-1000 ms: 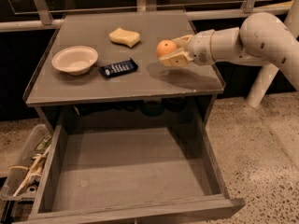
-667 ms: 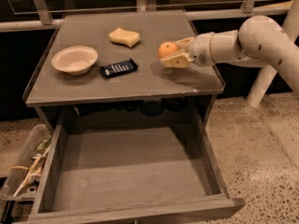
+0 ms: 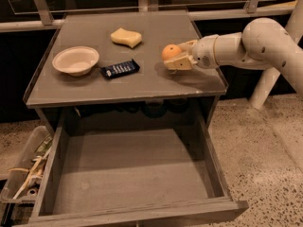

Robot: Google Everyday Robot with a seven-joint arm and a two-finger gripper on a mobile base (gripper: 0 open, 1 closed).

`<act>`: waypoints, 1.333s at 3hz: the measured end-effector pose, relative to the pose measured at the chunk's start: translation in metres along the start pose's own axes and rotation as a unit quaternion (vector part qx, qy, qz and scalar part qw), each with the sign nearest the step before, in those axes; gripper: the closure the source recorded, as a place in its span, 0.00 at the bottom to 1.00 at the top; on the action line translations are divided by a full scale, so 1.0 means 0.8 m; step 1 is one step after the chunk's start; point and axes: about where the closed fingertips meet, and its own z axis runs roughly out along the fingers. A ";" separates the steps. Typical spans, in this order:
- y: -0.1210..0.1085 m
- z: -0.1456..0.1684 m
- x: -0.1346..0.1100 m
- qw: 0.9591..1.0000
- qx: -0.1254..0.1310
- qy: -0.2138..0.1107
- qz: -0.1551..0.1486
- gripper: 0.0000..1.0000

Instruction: Pick orange from top drawer and place on counter

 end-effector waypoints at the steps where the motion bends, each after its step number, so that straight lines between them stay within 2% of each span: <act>1: 0.000 0.000 0.000 1.000 0.000 0.000 0.000 0.59; 3: 0.000 0.000 0.000 1.000 0.000 0.000 0.000 0.13; 4: 0.000 0.000 0.000 1.000 0.000 0.000 0.000 0.00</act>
Offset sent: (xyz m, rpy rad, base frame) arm 0.0000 0.0000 0.0000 0.0000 0.0000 0.0001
